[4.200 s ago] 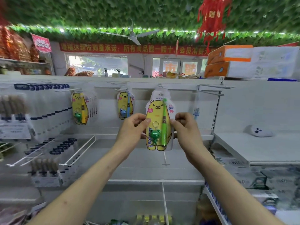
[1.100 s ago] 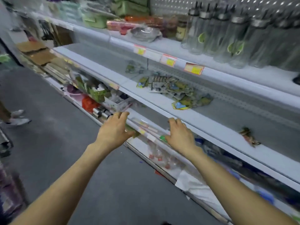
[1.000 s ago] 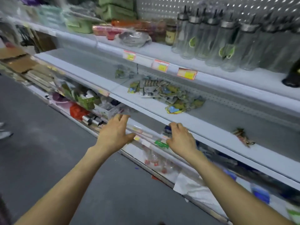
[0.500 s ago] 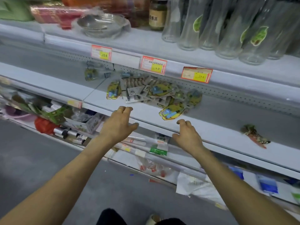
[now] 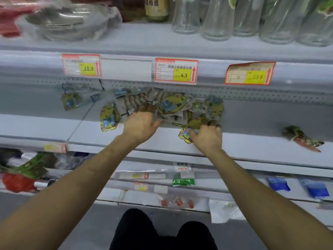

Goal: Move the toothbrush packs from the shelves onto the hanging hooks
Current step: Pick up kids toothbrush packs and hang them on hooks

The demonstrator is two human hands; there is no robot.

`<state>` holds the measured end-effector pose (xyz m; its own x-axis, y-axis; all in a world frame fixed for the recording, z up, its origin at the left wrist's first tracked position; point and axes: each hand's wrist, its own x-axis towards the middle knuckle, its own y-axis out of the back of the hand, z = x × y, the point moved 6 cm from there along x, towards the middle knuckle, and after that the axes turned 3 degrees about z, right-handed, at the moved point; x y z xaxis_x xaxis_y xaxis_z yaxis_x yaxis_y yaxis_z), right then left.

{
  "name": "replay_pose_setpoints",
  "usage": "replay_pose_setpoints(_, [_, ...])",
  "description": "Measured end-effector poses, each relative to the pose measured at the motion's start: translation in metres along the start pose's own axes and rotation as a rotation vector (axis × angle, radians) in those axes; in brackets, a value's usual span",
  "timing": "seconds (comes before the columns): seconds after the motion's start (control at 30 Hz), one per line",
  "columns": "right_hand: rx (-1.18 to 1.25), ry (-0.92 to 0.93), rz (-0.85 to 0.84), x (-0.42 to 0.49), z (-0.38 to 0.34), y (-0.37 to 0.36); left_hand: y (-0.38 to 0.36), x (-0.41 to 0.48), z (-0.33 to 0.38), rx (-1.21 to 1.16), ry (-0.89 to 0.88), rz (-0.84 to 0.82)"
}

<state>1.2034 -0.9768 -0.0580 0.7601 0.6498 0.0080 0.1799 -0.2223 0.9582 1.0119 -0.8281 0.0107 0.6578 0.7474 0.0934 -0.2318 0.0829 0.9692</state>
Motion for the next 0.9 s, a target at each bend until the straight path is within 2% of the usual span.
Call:
replay_pose_setpoints(0.17, [0.047, -0.073, -0.063, 0.000, 0.021, 0.000, -0.012, 0.043, 0.015, -0.062, -0.076, 0.042])
replay_pose_setpoints(0.27, [0.143, -0.104, -0.131, 0.003, 0.042, 0.006, -0.023, 0.072, 0.023, 0.007, -0.107, 0.043])
replay_pose_setpoints(0.47, [0.302, -0.157, -0.133, 0.007, 0.072, 0.014, -0.048, 0.104, 0.024, 0.054, -0.079, -0.090])
replay_pose_setpoints(0.57, [0.396, -0.167, -0.100, 0.005, 0.076, 0.014, -0.053, 0.109, 0.022, 0.070, -0.091, -0.092])
replay_pose_setpoints(0.8, [0.350, -0.179, -0.022, -0.001, 0.065, 0.006, -0.047, 0.099, 0.024, -0.122, -0.061, -0.007])
replay_pose_setpoints(0.9, [0.393, -0.206, -0.012, 0.002, 0.057, 0.003, -0.046, 0.093, 0.019, -0.235, -0.020, -0.025])
